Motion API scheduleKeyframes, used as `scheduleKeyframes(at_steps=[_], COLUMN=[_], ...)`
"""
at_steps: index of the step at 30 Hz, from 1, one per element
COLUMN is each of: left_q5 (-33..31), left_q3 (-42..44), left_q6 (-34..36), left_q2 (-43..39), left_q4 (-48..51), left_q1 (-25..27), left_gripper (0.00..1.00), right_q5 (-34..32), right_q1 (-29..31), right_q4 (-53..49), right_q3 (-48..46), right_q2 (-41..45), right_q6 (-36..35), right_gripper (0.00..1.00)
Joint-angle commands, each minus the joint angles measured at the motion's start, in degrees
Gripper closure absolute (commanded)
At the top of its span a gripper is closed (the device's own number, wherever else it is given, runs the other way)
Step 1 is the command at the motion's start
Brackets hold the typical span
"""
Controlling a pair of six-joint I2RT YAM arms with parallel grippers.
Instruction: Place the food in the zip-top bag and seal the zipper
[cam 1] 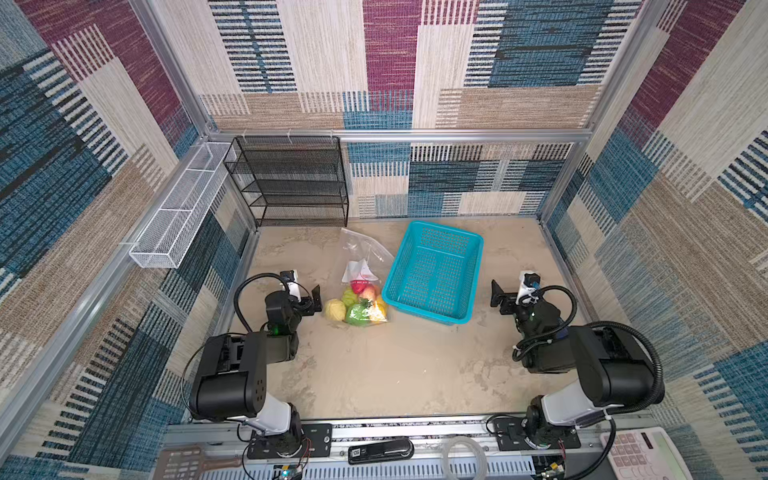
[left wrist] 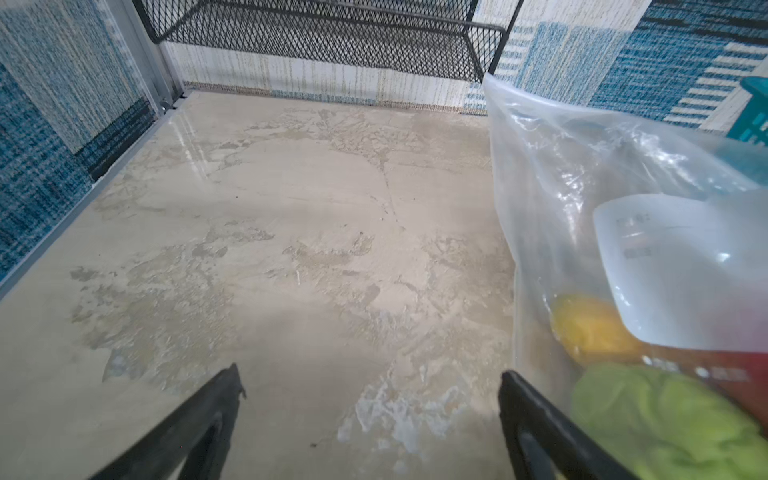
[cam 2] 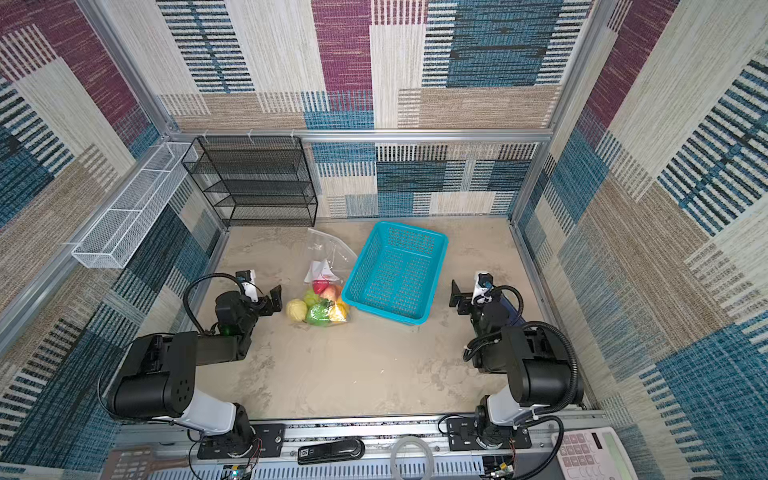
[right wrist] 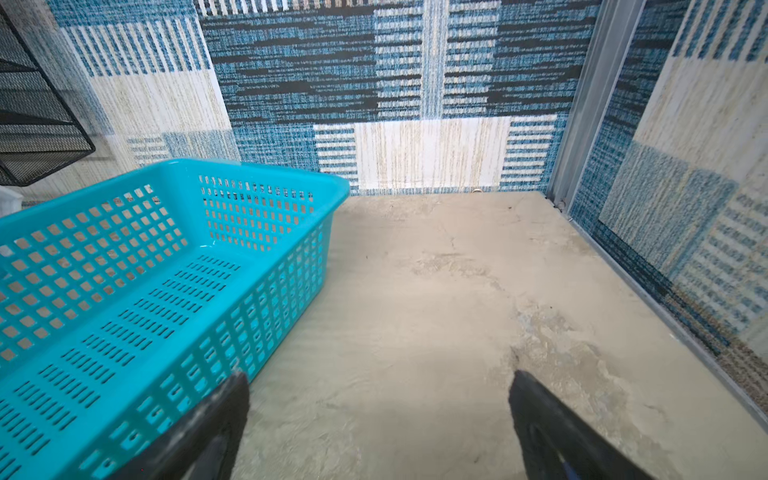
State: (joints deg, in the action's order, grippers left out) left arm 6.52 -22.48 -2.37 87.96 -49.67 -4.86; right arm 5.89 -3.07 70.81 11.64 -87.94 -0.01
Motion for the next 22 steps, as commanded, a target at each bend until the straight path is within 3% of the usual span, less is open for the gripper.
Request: scheduleKeyframes(at_steps=[1,22], left_q5=[2.15,1.89], left_q3=[-1.39,-3.01], left_q6=[2.11,2.28], left_q2=[0.35,0.71], left_q4=[1.45,4.14], left_q1=[0.12,0.21], left_gripper=[0.01,0.01], right_q5=[-0.99,1.40], right_q1=[0.24,0.70], right_q4=[3.15,0.66], right_q3=[0.13,1.46], right_q2=[0.02,0.14], right_q6=[0.12,-1.30], right_gripper=[0.01,0.01])
